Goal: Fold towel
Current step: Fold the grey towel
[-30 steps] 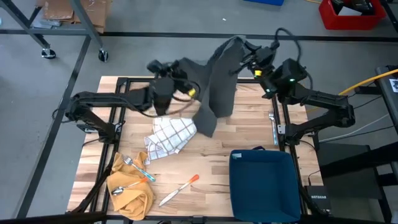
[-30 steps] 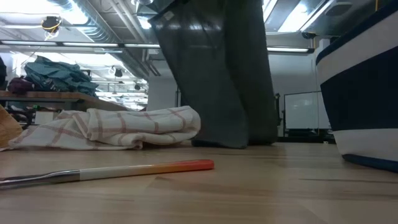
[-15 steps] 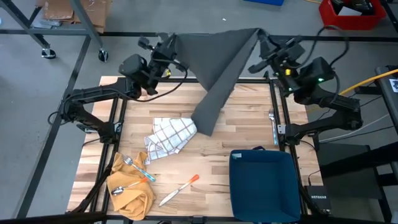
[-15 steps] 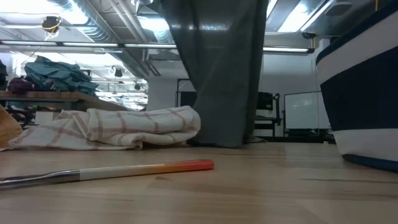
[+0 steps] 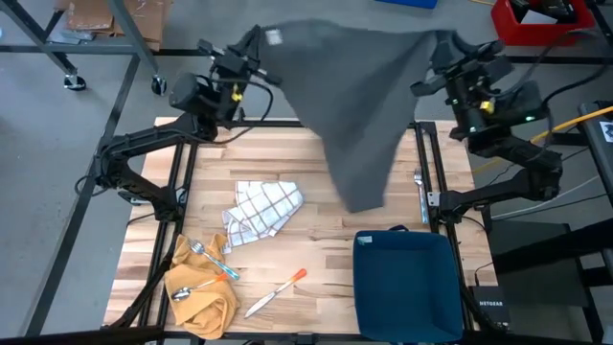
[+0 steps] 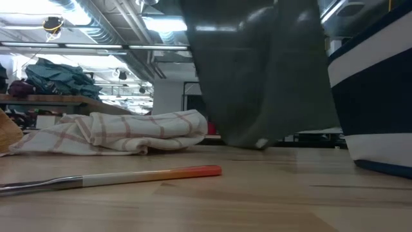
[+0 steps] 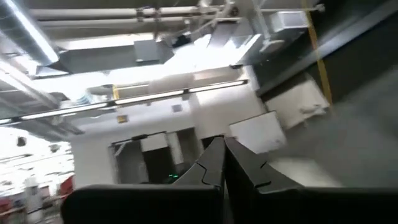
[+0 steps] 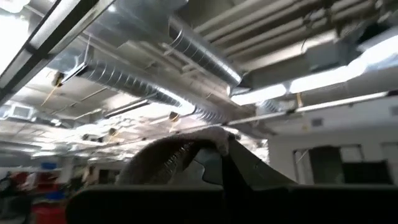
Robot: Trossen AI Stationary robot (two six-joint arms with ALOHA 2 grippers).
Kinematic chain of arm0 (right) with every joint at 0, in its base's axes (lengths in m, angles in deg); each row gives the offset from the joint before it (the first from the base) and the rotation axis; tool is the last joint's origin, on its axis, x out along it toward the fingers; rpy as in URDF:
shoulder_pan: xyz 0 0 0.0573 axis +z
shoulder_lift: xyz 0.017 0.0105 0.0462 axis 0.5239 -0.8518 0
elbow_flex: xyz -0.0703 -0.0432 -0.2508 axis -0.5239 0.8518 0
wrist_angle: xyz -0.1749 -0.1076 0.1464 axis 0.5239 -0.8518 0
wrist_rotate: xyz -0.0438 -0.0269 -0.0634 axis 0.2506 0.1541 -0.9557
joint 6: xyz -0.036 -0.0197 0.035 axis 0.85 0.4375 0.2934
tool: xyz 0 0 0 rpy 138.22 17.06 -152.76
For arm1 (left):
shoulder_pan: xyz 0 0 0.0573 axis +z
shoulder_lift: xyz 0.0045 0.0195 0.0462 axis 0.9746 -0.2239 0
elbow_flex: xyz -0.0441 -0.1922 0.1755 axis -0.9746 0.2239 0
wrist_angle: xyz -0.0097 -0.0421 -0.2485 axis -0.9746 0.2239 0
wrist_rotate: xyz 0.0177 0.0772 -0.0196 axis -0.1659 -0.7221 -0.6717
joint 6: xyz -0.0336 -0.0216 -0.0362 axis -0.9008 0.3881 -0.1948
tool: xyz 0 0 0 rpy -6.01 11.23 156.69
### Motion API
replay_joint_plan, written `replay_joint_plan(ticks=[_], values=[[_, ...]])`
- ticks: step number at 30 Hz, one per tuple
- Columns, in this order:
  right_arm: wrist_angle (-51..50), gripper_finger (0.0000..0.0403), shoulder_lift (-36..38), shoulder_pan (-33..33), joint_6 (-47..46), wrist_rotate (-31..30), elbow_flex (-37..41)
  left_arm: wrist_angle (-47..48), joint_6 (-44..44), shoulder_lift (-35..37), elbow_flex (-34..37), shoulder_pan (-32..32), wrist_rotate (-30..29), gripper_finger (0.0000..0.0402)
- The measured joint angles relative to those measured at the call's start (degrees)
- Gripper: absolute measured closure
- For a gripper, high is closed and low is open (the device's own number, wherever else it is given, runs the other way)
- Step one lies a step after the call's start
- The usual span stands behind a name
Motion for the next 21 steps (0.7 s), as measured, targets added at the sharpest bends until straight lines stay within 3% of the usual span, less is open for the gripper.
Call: replay_joint_plan(ticks=[11,16,21], values=[[-10.5,0.0402,-3.1,0.0,2.0,-2.2,-10.5,4.7,-8.0,0.1,-3.4,2.1,1.1,0.0401],[-12.3,0.0402,-3.1,0.0,2.0,-3.0,-10.5,18.5,-16.5,0.1,-3.4,0.8,5.0,0.0401],[-13.7,0.0402,-3.1,0.0,2.0,-3.0,-10.4,31.6,-28.9,-0.3,-3.3,-0.4,14.0,0.0401]])
